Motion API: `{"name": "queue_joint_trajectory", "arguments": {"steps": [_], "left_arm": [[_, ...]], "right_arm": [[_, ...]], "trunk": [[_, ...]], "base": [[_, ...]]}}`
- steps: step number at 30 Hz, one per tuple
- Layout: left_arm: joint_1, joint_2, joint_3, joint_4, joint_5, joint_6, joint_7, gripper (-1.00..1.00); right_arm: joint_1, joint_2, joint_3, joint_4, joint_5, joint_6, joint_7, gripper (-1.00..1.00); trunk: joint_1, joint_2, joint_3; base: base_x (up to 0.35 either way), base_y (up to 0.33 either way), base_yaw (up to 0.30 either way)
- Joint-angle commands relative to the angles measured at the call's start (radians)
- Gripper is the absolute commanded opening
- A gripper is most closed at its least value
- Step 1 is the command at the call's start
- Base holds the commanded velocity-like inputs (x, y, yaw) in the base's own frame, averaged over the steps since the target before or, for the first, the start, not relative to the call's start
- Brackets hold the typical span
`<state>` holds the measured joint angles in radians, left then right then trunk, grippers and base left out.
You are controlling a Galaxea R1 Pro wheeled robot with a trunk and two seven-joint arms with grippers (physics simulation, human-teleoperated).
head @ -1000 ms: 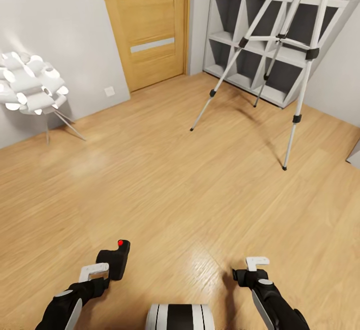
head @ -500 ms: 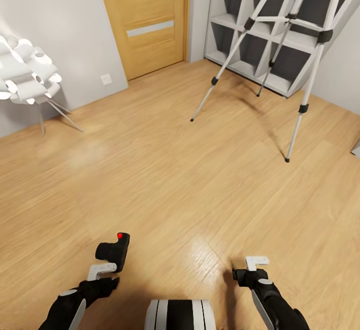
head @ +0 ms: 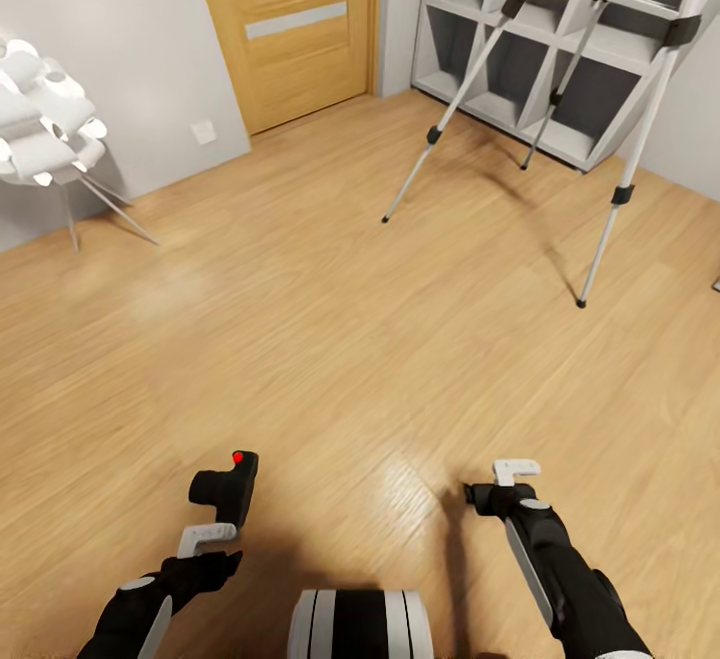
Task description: Attach the digital camera to the camera tripod in the bedroom.
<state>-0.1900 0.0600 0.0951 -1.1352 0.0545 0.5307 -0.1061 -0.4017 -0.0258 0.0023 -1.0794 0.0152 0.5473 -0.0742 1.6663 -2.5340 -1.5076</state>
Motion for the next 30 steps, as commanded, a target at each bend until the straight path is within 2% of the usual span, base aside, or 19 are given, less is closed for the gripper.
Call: {"name": "queue_joint_trajectory", "arguments": {"steps": [1,2,4,10,12,14,20,23,30], "left_arm": [[0.0,0.0,0.002,-0.002,0.005,0.006,-0.003,1.0],[0.0,0.0,0.002,-0.002,0.005,0.006,-0.003,1.0],[0.0,0.0,0.002,-0.003,0.005,0.005,-0.002,1.0],[0.0,0.0,0.002,-0.008,0.005,0.001,0.0,1.0],[0.0,0.0,0.002,-0.01,0.005,0.0,0.0,1.0],[0.0,0.0,0.002,-0.027,0.005,0.0,0.001,1.0],[0.0,0.0,0.002,-0.06,0.005,0.001,0.0,1.0],[0.0,0.0,0.002,-0.073,0.005,0.001,0.0,1.0],[0.0,0.0,0.005,-0.082,0.005,0.002,0.0,1.0]], "right_arm": [[0.0,0.0,0.0,-0.024,0.001,0.042,-0.002,1.0],[0.0,0.0,0.0,-0.036,0.002,0.06,-0.002,1.0],[0.005,0.0,-0.003,-0.101,0.001,0.148,-0.002,1.0],[0.013,0.0,-0.004,-0.227,0.0,0.304,-0.003,1.0],[0.013,0.0,-0.004,-0.234,0.0,0.313,-0.003,1.0],[0.009,0.0,-0.004,-0.292,0.0,0.375,-0.003,1.0],[0.003,0.001,-0.005,-0.41,0.0,0.492,-0.003,1.0],[0.001,0.001,-0.006,-0.446,0.0,0.5,-0.003,1.0],[0.0,0.001,-0.007,-0.466,0.0,0.5,-0.003,1.0]], "trunk": [[0.0,-0.001,-0.005],[0.001,-0.001,-0.008],[0.002,-0.001,-0.016],[0.004,-0.003,-0.039],[0.005,-0.003,-0.047],[0.006,-0.004,-0.055],[0.009,-0.005,-0.078],[0.01,-0.006,-0.09],[0.013,-0.007,-0.117]], "base": [[0.0,0.0,0.0],[0.0,0.0,0.0],[0.0,0.0,0.0],[0.0,0.0,0.0],[0.0,0.0,0.0],[0.0,0.0,0.0],[0.0,0.0,0.0],[0.0,0.0,0.0],[0.0,0.0,0.0]]}}
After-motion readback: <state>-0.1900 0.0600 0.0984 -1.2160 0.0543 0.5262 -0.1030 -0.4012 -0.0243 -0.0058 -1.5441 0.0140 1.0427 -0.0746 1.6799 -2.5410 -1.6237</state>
